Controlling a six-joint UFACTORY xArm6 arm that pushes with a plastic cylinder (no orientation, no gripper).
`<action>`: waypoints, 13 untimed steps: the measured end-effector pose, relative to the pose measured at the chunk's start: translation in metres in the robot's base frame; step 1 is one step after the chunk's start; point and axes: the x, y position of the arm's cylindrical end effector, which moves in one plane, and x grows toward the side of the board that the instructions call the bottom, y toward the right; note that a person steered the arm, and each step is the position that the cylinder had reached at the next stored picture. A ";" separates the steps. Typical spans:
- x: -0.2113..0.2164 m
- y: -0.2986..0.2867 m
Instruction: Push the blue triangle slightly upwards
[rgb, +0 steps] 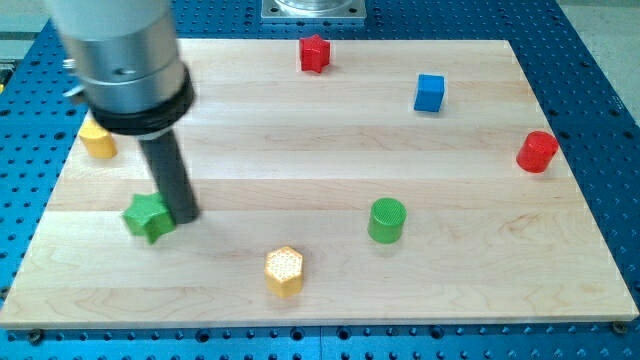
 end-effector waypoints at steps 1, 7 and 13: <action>-0.019 0.029; -0.081 0.119; -0.161 -0.037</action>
